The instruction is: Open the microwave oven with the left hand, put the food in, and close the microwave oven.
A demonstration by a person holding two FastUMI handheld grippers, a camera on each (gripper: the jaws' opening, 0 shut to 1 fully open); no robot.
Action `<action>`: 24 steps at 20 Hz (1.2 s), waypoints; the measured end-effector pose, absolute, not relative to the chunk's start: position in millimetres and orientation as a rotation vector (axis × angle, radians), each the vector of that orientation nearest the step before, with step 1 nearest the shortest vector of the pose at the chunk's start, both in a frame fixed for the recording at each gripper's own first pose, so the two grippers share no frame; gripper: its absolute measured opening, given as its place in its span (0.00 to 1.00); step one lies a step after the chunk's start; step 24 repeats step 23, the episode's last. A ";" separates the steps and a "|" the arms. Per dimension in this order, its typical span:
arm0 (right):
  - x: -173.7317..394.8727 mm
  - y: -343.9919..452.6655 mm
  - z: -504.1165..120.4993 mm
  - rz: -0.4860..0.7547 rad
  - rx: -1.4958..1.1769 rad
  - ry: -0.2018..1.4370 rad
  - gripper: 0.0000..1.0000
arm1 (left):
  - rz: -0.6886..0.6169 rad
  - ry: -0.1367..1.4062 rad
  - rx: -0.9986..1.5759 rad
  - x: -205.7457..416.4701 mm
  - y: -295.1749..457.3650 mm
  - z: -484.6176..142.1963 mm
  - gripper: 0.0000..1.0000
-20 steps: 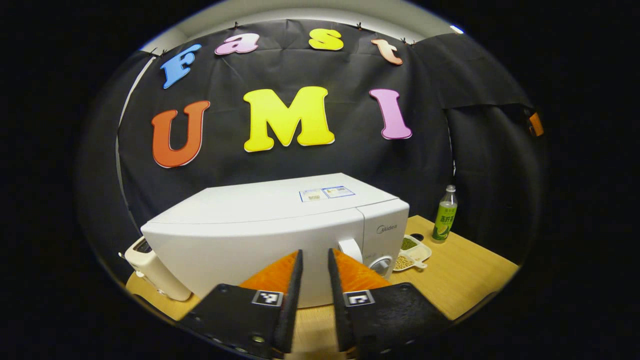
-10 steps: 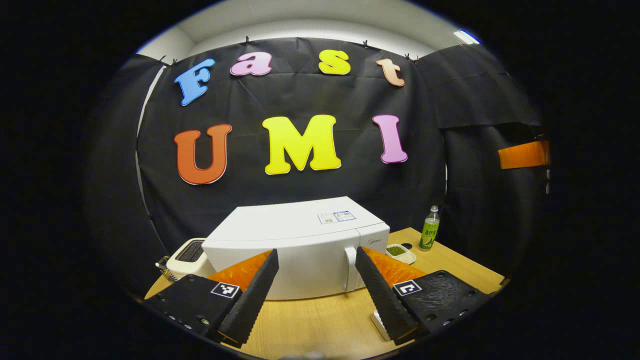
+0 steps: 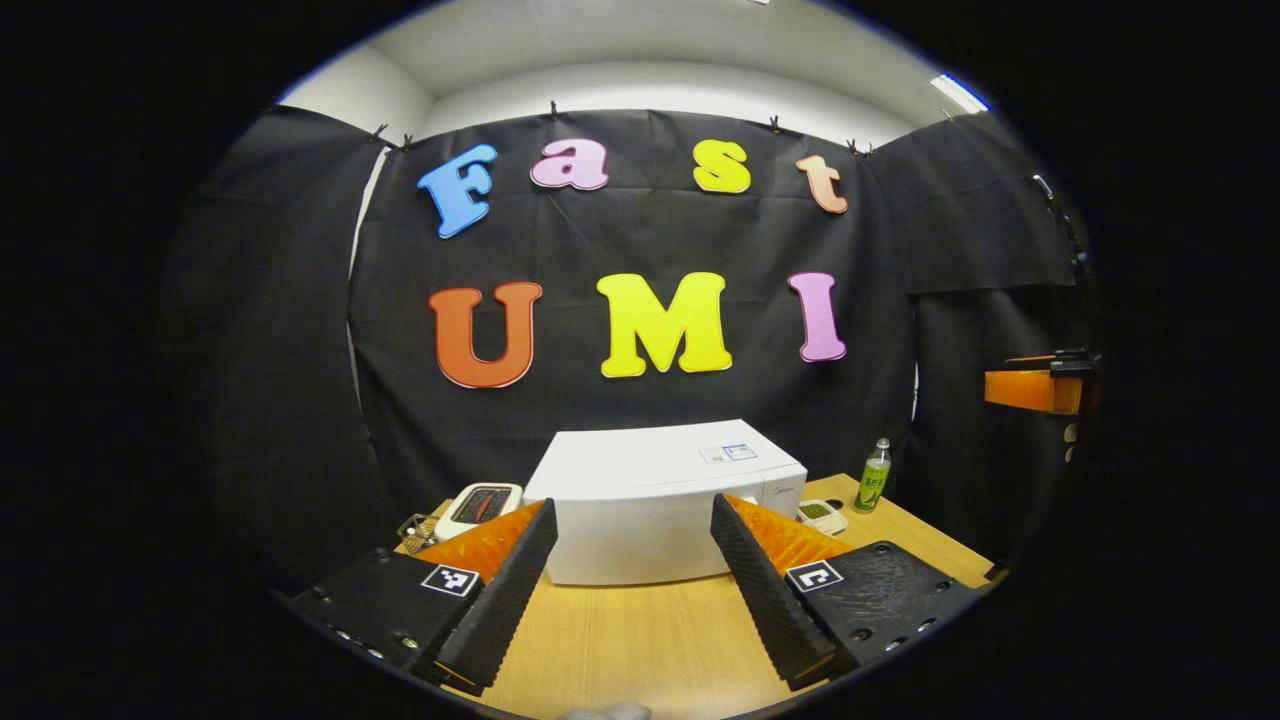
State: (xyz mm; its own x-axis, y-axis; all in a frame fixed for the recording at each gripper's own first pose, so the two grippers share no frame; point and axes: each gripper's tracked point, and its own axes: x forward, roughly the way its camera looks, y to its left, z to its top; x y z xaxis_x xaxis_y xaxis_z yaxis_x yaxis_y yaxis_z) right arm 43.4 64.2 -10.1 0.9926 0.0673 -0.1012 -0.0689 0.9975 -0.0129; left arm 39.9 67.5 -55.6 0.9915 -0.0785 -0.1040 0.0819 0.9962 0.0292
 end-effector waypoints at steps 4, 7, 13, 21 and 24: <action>26.3 61.6 0.5 0.050 0.009 0.072 0.92 | -0.031 0.097 0.038 13.7 98.3 -46.3 0.95; 14.2 57.8 6.7 0.028 0.008 0.046 1.00 | -0.016 0.093 0.030 0.4 110.3 -41.1 0.95; 1.3 52.4 13.9 -0.001 0.020 0.030 0.92 | -0.020 0.044 0.031 -7.0 115.9 -17.4 0.96; -1.6 60.2 31.6 0.012 0.014 -0.003 1.00 | -0.046 -0.010 0.015 -0.7 99.6 9.4 0.96; -3.4 62.4 35.6 0.019 0.015 -0.011 0.92 | -0.046 -0.022 0.021 -1.6 97.4 15.3 0.89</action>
